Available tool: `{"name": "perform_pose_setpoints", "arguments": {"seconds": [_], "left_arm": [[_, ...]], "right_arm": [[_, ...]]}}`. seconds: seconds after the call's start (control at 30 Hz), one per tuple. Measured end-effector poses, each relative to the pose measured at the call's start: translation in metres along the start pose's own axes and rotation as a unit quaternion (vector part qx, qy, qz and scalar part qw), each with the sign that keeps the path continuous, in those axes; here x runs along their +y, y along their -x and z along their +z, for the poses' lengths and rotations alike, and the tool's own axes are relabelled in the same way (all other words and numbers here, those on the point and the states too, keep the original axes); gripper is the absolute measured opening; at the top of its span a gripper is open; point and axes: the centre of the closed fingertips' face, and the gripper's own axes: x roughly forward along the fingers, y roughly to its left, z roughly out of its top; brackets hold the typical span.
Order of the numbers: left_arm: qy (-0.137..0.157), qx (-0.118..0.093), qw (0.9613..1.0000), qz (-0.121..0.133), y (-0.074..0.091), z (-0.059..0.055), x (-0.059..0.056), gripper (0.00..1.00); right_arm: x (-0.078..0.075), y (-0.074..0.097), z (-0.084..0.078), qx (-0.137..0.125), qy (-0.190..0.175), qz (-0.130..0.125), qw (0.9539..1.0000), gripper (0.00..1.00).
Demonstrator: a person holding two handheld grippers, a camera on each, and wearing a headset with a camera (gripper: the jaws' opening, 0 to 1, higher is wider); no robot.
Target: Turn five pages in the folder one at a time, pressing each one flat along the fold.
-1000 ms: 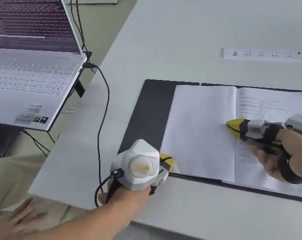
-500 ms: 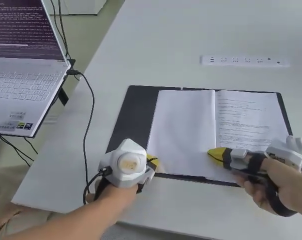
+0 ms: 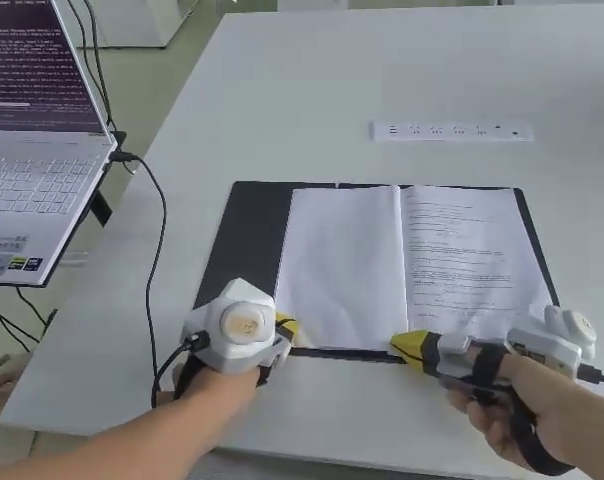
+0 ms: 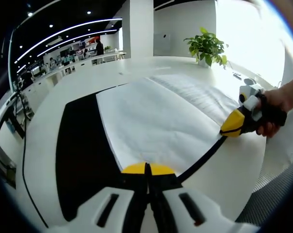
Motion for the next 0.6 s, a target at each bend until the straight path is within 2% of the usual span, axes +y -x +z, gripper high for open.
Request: {"name": "perform_pose_setpoints", "arguments": {"seconds": [0.1,0.17,0.23,0.27,0.33,0.43,0.5,0.53,0.57,0.6], "left_arm": [[0.005,-0.001,1.0000,0.001,0.001,0.000,0.000,0.00],[0.015,-0.001,0.9999,0.002,0.001,0.000,0.000,0.00],[0.032,-0.003,0.9995,0.003,0.002,0.001,0.001,0.00],[0.038,-0.002,0.9993,0.004,0.002,0.001,0.001,0.00],[0.054,0.006,0.9985,0.001,0.005,0.001,-0.001,0.00],[0.052,0.031,0.9981,-0.014,0.010,-0.003,-0.009,0.06],[0.032,0.033,0.9986,-0.026,0.018,0.001,-0.016,0.12],[0.027,0.033,0.9986,-0.030,0.022,0.002,-0.018,0.14],[0.022,0.027,0.9987,-0.037,0.029,0.006,-0.022,0.16],[0.020,0.021,0.9988,-0.040,0.034,0.010,-0.024,0.16]], "right_arm": [[-0.002,0.006,-0.007,0.000,0.000,-0.004,1.0000,0.00],[0.002,0.010,-0.009,-0.004,0.000,0.002,1.0000,0.00],[0.017,0.015,-0.007,-0.022,0.005,0.028,0.9994,0.00],[0.024,0.018,-0.007,-0.029,0.013,0.032,0.9990,0.00],[0.038,0.025,-0.002,-0.050,0.045,0.041,0.9969,0.00],[0.054,0.041,0.011,-0.096,0.087,0.038,0.9909,0.00],[0.065,0.056,0.019,-0.122,0.122,0.030,0.9845,0.00],[0.070,0.063,0.021,-0.133,0.145,0.022,0.9803,0.01],[0.076,0.073,0.024,-0.147,0.175,0.015,0.9734,0.03],[0.078,0.080,0.026,-0.157,0.187,0.005,0.9697,0.07]]}}
